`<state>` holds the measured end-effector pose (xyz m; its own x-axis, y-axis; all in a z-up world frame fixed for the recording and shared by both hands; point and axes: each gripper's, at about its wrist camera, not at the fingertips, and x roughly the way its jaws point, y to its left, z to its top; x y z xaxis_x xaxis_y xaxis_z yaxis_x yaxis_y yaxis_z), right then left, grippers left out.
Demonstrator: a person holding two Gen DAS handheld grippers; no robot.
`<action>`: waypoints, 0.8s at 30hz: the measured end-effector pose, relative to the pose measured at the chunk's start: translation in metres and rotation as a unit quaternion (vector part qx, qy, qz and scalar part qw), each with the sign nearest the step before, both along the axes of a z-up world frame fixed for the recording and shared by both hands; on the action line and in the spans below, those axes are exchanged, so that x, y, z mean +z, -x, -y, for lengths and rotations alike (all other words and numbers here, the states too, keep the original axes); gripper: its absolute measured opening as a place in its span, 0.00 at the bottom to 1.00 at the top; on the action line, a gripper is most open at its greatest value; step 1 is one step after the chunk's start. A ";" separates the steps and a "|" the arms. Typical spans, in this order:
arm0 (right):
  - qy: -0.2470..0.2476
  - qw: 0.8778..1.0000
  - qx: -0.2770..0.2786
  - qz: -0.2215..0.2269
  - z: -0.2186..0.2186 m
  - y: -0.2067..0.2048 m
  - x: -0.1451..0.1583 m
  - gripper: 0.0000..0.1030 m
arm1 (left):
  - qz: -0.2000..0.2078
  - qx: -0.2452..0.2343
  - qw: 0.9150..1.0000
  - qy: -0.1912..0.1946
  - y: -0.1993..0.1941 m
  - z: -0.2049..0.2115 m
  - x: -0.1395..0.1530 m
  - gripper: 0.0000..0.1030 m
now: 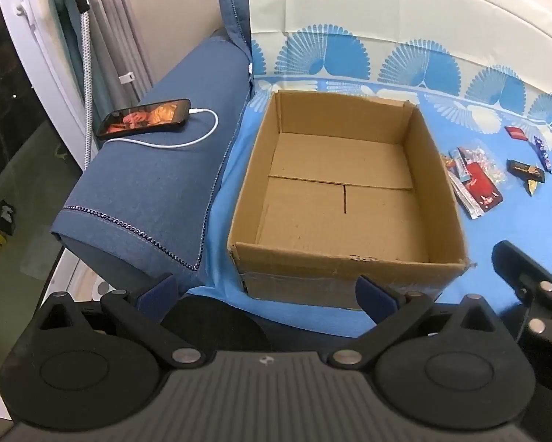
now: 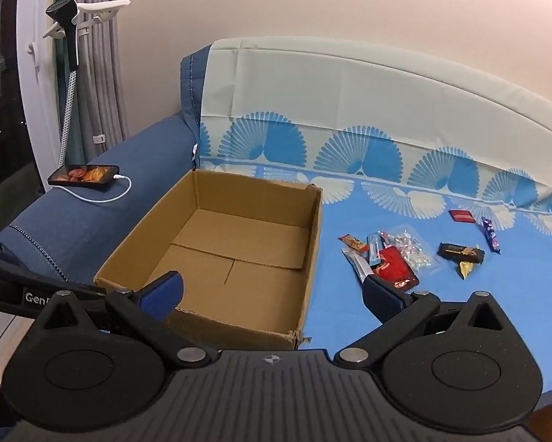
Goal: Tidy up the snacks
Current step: 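Move both tools from the box toward the scattered snacks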
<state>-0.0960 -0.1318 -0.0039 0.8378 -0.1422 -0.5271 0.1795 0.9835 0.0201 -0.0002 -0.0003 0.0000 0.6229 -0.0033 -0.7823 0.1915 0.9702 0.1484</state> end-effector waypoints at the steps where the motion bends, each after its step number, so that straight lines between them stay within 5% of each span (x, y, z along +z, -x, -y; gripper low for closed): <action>1: 0.000 1.000 0.001 0.000 0.001 0.001 0.000 1.00 | -0.001 -0.002 1.000 0.000 0.000 0.001 0.000 1.00; 24: -0.027 1.000 -0.004 -0.012 0.014 -0.001 -0.008 1.00 | -0.029 -0.014 0.999 -0.032 0.002 0.013 -0.009 1.00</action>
